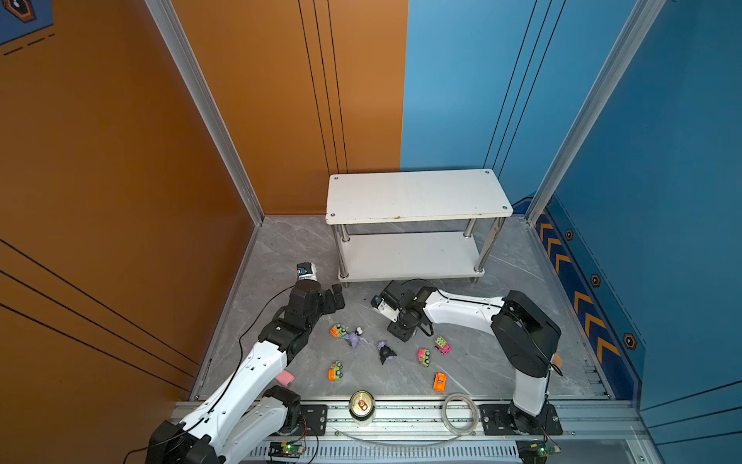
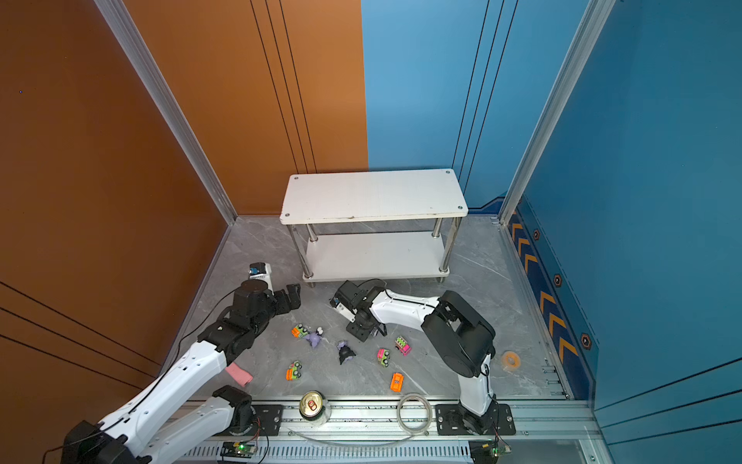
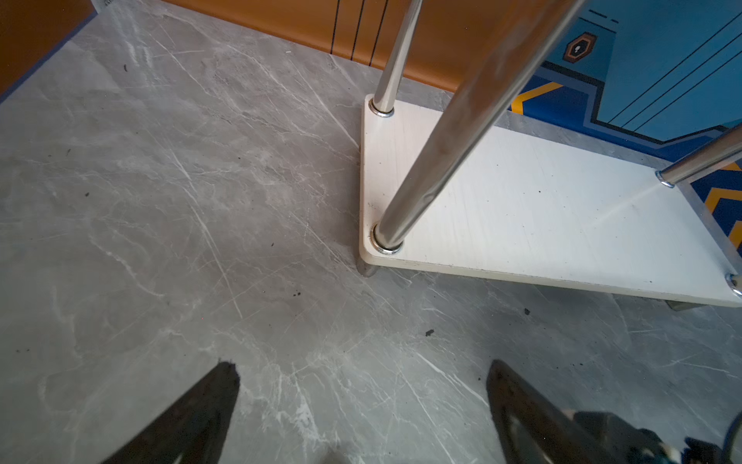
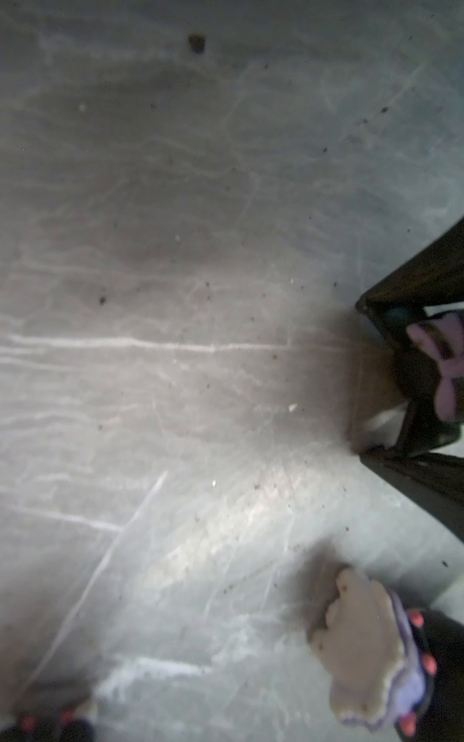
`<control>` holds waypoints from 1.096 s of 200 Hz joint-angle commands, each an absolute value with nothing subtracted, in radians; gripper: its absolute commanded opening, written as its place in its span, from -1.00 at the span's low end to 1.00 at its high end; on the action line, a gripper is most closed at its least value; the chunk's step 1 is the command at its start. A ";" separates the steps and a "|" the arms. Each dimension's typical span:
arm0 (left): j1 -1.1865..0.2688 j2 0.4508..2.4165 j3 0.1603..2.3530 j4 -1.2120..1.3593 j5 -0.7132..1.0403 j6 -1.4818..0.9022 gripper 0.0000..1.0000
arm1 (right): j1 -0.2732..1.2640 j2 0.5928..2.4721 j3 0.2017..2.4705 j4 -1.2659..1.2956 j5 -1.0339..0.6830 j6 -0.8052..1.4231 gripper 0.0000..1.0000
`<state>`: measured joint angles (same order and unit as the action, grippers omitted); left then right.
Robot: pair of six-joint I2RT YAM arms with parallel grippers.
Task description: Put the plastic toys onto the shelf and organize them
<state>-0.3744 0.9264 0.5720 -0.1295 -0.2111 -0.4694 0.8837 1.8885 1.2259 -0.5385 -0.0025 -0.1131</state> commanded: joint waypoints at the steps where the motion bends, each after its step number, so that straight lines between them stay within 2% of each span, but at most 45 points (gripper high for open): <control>1: -0.392 0.947 0.607 -0.119 -0.187 -0.471 0.96 | 0.844 1.826 1.219 -0.498 -0.038 -0.048 -0.49; 21: -0.412 0.964 0.622 -0.121 -0.184 -0.460 0.96 | 0.826 1.766 1.187 -0.436 -0.035 -0.021 -0.65; 63: -0.474 0.965 0.611 -0.104 -0.226 -0.470 0.97 | 0.764 1.596 1.132 -0.318 0.016 0.124 -0.82; 96: -0.559 0.947 0.578 -0.039 -0.222 -0.501 0.99 | 0.669 1.452 1.096 -0.252 0.050 0.369 -0.85; 126: -0.750 0.983 0.602 0.034 -0.302 -0.462 0.97 | 0.612 1.358 1.022 -0.160 -0.013 0.547 -0.87; 162: -0.895 1.154 0.713 0.104 -0.286 -0.396 0.95 | 0.612 1.325 1.016 -0.191 -0.062 0.638 -0.87; 219: -0.976 1.367 0.901 0.176 -0.142 -0.347 0.96 | 0.623 1.265 0.986 -0.154 -0.074 0.703 -0.87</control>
<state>-0.9550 1.3338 0.8364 0.1146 -0.2234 -0.3870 0.6163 1.3098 0.9924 -0.1921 -0.0586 0.6544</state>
